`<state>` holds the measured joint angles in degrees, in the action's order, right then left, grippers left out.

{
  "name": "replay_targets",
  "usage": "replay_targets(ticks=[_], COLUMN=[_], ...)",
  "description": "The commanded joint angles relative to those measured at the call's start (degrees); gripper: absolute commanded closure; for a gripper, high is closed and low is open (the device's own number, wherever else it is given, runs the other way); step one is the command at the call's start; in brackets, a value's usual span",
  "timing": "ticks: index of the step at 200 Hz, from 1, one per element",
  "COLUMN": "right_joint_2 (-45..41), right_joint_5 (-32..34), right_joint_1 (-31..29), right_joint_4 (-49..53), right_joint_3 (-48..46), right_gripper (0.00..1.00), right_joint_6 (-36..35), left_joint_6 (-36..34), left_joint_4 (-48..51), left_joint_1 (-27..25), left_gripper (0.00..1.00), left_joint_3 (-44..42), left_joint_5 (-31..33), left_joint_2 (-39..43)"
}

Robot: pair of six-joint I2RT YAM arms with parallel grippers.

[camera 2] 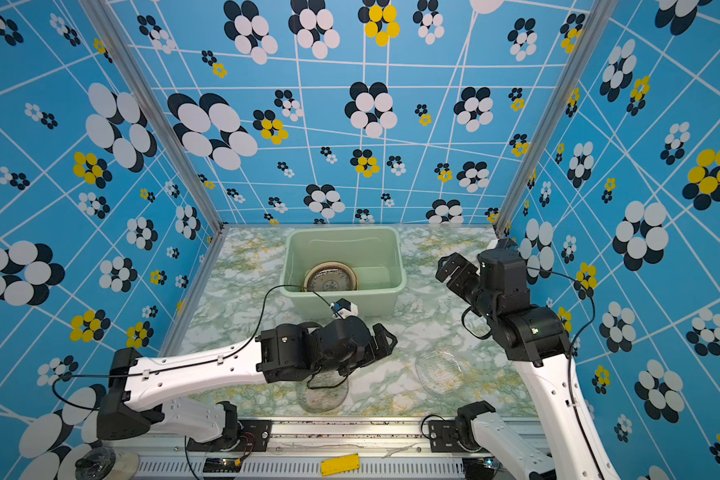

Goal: Place the plates into the plastic bin on the countertop
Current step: 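Swing the left gripper toward the clear plate nearest the robot while the right withdraws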

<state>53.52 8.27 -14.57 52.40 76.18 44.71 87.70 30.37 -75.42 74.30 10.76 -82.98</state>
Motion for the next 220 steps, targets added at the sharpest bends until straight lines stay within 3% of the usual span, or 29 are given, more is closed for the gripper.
replay_targets(ticks=[1,54,134,220], right_joint_2=[-0.82,-4.38,-2.89,-2.23], right_joint_5=[6.58,3.66,2.09,0.73], right_joint_1=[1.0,5.85,10.15,10.72], right_joint_4=[12.69,13.89,10.66,8.53], right_joint_3=[-1.93,-6.6,-9.78,-11.1], right_gripper=[0.01,0.01,0.01,0.01], right_joint_6=[1.6,1.05,-0.23,0.7], left_joint_6=[7.39,19.06,19.3,17.87], left_joint_4=[-2.3,-3.34,-7.11,-5.32], left_joint_1=[-0.34,-1.01,-2.36,-2.23], left_gripper=[0.02,0.04,0.12,0.27], left_joint_3=[-1.16,-4.45,5.13,12.07], left_joint_5=[1.95,-0.14,-10.5,-11.69], left_joint_2=[-3.12,-9.55,-25.23,-33.29])
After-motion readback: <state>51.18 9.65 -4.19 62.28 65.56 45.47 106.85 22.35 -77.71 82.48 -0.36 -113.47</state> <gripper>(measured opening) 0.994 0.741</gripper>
